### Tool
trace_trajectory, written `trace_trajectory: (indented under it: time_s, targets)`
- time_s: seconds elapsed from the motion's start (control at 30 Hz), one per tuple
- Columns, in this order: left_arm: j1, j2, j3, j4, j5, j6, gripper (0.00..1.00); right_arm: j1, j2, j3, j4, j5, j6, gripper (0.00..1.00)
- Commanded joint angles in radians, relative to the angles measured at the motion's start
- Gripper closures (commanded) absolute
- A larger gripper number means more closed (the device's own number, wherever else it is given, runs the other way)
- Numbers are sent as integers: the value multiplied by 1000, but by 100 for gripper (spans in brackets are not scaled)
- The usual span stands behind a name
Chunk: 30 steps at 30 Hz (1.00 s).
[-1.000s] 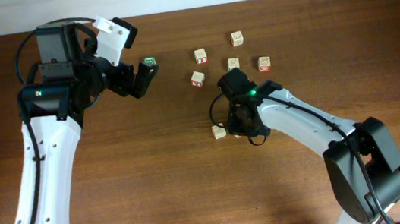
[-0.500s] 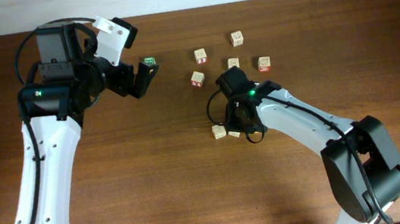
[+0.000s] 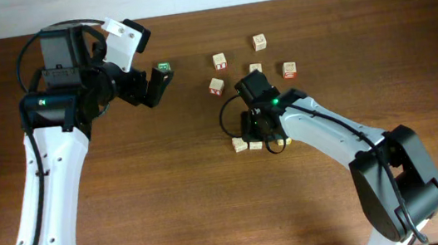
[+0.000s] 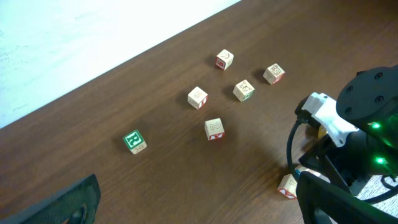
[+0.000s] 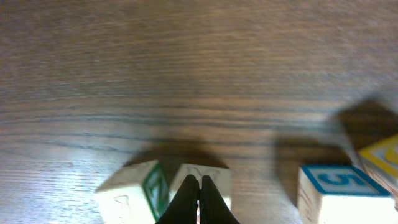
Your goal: Rotate 4 blocks
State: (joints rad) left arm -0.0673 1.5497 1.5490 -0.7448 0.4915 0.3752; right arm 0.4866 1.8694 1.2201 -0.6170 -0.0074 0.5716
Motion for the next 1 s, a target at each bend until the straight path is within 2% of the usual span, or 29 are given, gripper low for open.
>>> trace_trajectory:
  time_s: [0.0, 0.33, 0.57, 0.97]
  targets:
    - [0, 6, 21, 2, 17, 9, 1, -5, 23, -5, 20, -38, -45, 95]
    - [0, 6, 21, 2, 17, 9, 1, -41, 13, 34, 19, 11, -45, 95]
    - [0, 6, 21, 2, 17, 9, 1, -113, -7, 57, -103, -53, -40, 95]
    - [0, 6, 21, 2, 17, 9, 1, -67, 51, 23, -127, -143, -34, 95]
